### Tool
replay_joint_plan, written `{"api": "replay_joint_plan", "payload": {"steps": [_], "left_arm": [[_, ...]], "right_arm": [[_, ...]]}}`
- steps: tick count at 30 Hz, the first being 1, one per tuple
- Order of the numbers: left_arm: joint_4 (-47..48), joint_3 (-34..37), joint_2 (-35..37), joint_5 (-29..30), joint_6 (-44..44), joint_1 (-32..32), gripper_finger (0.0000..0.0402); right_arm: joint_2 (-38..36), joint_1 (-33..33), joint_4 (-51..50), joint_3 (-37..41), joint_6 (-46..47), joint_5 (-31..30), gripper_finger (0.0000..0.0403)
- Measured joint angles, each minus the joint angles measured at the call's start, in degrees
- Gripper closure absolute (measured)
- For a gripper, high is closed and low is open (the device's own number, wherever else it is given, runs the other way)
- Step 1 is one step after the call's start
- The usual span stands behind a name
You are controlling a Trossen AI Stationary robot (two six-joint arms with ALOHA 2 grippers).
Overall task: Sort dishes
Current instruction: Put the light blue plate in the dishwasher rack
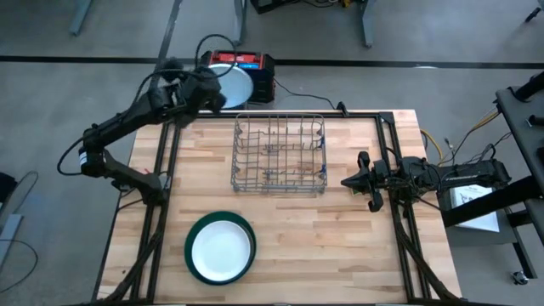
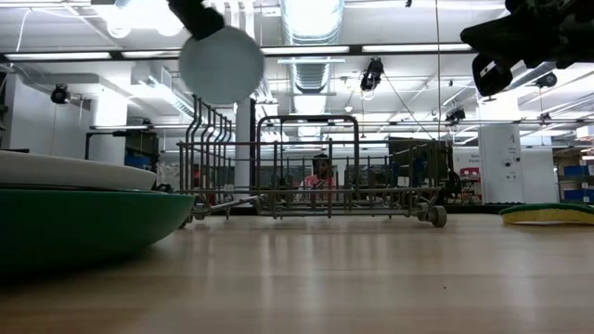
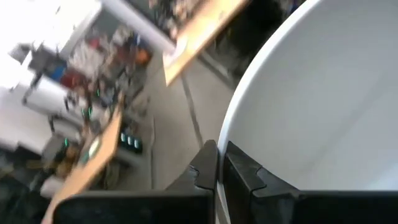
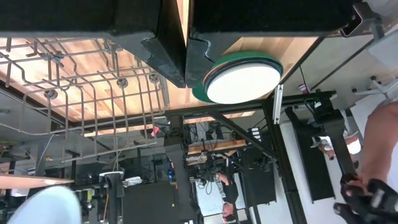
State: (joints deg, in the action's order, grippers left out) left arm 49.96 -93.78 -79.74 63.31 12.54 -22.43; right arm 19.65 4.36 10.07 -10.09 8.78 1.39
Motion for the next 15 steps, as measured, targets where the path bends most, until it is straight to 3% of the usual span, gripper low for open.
{"api": "replay_joint_plan", "payload": {"steps": [3,6,15], "left_arm": [[-7.59,-0.03,-1.53,-0.13,6.36,1.51,0.0401],[-12.48,-0.04,-3.08,-4.00,8.98,2.59,0.0401],[-19.95,-0.06,-9.30,-8.08,18.12,4.15,0.0401]], "right_arm": [[-0.01,-0.01,-0.01,0.00,-0.01,0.00,0.0403],[-0.01,0.00,-0.03,0.00,0.00,0.00,0.0403],[0.01,-0.02,-0.46,0.00,-0.33,0.00,0.0403]]}}
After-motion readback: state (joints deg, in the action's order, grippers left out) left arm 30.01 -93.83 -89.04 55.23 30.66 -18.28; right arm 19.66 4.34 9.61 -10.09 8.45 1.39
